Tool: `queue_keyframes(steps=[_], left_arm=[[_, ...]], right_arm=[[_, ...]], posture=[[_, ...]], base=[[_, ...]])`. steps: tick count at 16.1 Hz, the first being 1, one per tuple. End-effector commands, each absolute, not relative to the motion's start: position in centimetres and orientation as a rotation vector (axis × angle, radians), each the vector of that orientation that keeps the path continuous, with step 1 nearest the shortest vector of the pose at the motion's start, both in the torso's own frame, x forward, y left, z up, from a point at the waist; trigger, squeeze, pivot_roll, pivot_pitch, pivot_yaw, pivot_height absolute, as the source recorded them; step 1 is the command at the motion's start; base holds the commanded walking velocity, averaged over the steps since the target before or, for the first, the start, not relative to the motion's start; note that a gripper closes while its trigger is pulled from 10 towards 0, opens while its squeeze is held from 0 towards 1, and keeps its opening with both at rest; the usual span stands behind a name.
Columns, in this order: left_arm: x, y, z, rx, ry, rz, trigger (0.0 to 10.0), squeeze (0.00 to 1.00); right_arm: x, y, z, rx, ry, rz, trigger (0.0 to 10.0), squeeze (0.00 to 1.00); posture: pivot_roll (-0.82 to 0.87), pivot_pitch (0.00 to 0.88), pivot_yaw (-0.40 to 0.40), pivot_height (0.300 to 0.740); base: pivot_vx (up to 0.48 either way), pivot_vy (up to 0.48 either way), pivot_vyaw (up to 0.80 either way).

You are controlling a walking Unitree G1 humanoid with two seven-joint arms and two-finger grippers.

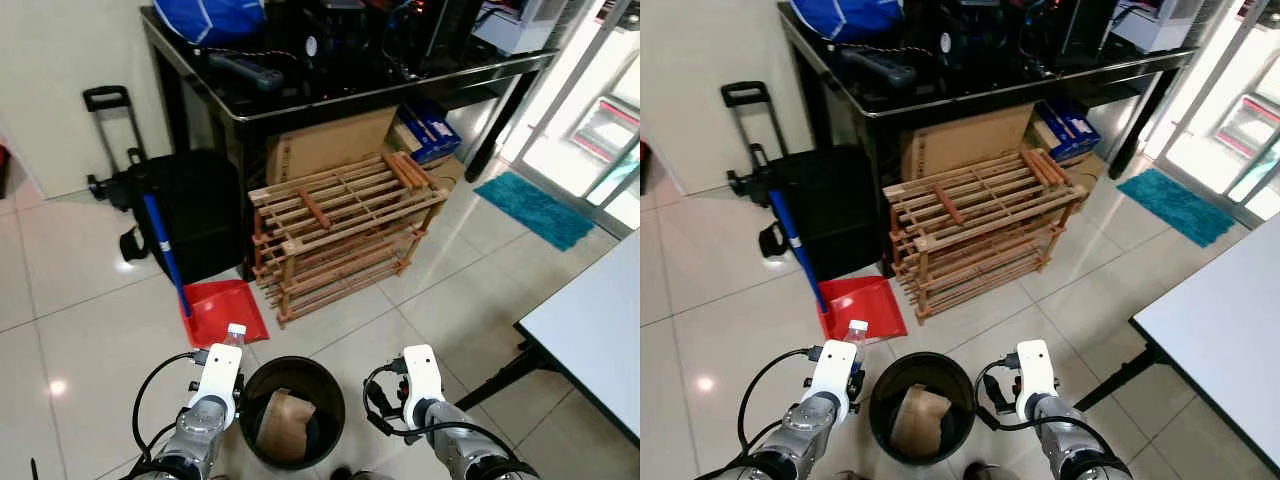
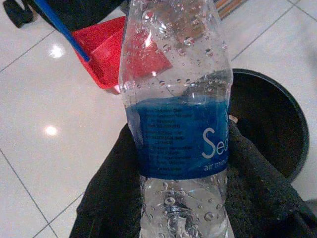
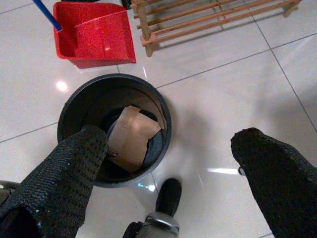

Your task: Picking trash to rubbish bin

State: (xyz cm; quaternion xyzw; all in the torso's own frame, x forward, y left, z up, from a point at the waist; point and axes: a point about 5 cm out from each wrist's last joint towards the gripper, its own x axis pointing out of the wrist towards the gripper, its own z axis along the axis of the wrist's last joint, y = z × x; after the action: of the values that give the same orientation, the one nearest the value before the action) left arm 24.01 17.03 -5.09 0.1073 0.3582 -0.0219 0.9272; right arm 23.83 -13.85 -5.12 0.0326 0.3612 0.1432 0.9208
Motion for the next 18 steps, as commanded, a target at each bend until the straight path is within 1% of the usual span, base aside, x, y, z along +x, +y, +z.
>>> queue_keyframes(steps=[1, 4, 6, 8, 9, 14, 15, 18], left_arm=[[24.6, 16.0, -4.8, 0.204, 0.731, -0.086, 10.0, 0.0], [25.2, 15.1, -4.4, 0.182, 0.709, -0.128, 10.0, 0.0], [25.6, 14.5, -4.1, 0.172, 0.695, -0.158, 10.0, 0.0], [25.7, 14.0, -4.0, 0.167, 0.687, -0.183, 10.0, 0.0], [25.7, 13.3, -4.0, 0.163, 0.679, -0.213, 10.0, 0.0], [25.6, 12.0, -3.9, 0.144, 0.655, -0.261, 10.0, 0.0], [25.7, 11.8, -3.8, 0.145, 0.643, -0.28, 10.0, 0.0], [26.1, 12.0, -3.5, 0.154, 0.635, -0.287, 10.0, 0.0]], right_arm=[[23.4, -14.5, -5.4, 0.051, 0.758, 0.287, 10.0, 0.0], [23.4, -14.7, -5.3, 0.041, 0.744, 0.286, 10.0, 0.0], [24.1, -15.0, -4.7, 0.06, 0.694, 0.274, 10.0, 0.0], [24.6, -14.9, -4.1, 0.061, 0.642, 0.301, 10.0, 0.0], [25.3, -14.5, -3.3, 0.078, 0.585, 0.336, 10.0, 0.0], [25.7, -12.6, -1.3, 0.108, 0.441, 0.467, 10.0, 0.0], [25.5, -12.1, -0.7, 0.116, 0.409, 0.501, 10.0, 0.0], [24.8, -11.9, -0.4, 0.123, 0.394, 0.52, 10.0, 0.0]], posture=[[-0.06, 0.103, -0.127, 0.74], [-0.08, 0.119, -0.13, 0.74], [-0.1, 0.14, -0.132, 0.74], [-0.13, 0.163, -0.14, 0.74], [-0.14, 0.187, -0.152, 0.74], [-0.19, 0.271, -0.19, 0.74], [-0.21, 0.286, -0.191, 0.74], [-0.22, 0.301, -0.191, 0.74]], base=[[0.0, 0.0, 0.0], [0.0, 0.0, 0.0], [0.0, 0.0, 0.0], [0.0, 0.0, 0.0], [0.0, 0.0, 0.0], [0.0, 0.0, 0.0], [0.0, 0.0, 0.0], [0.0, 0.0, 0.0]])
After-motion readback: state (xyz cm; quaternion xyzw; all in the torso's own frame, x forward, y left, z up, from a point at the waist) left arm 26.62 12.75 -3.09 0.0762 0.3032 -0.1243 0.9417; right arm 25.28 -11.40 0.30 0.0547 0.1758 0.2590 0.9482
